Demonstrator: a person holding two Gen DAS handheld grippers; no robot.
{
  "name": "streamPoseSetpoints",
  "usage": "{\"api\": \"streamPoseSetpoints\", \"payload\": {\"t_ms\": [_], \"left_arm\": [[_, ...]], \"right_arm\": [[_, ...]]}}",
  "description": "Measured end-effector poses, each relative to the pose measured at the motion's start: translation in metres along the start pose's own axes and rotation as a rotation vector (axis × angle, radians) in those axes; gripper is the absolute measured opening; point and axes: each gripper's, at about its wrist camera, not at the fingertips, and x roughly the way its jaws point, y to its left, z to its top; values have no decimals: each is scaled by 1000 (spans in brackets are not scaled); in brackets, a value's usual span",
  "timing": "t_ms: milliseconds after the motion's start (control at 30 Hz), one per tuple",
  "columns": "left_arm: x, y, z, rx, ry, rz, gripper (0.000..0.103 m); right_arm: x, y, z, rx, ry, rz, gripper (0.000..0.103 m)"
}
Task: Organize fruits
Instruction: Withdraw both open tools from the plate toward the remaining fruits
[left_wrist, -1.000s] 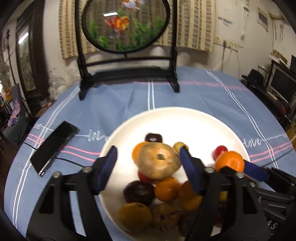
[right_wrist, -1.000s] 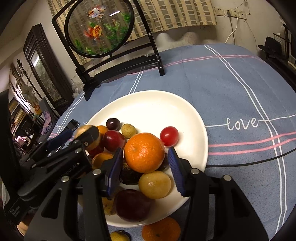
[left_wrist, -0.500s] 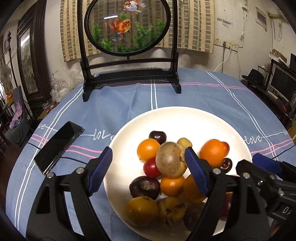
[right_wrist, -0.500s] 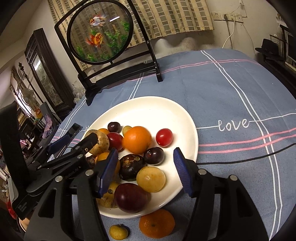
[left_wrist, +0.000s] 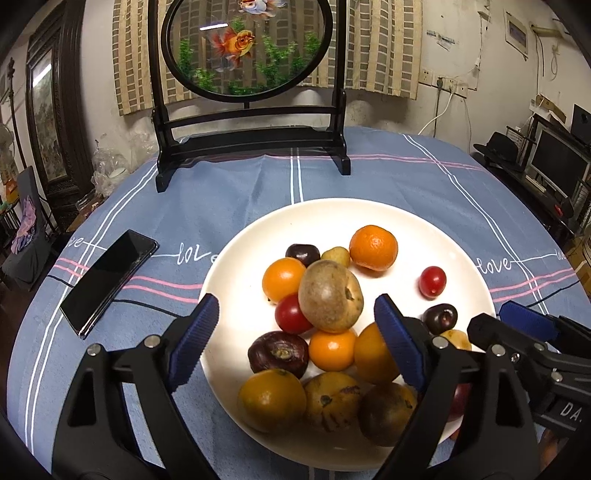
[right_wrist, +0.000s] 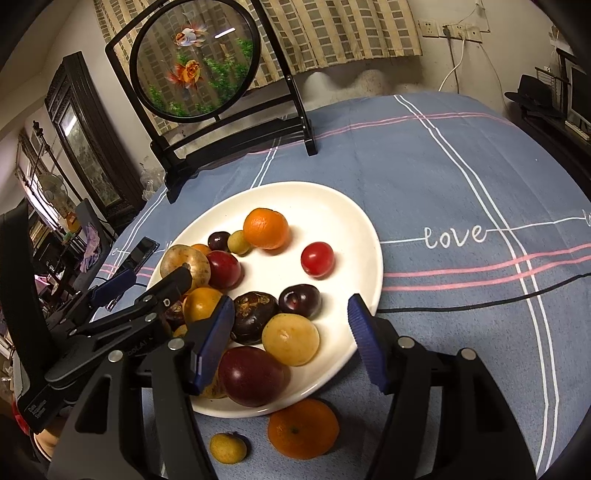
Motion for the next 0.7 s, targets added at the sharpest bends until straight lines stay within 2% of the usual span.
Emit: {"api": "streamPoseSetpoints", "payload": {"t_ms": [433, 600, 700], "left_arm": [[-15, 4, -9, 6, -20, -10, 90], [-28, -1, -20, 54, -83, 53, 90], [-34, -3, -26, 67, -84, 44, 90]], "right_arm": [[-5, 3, -5, -47, -2, -31, 64], [-10, 5, -9, -73, -13, -35, 64], [-14, 7, -14, -99, -23, -42, 64]]}}
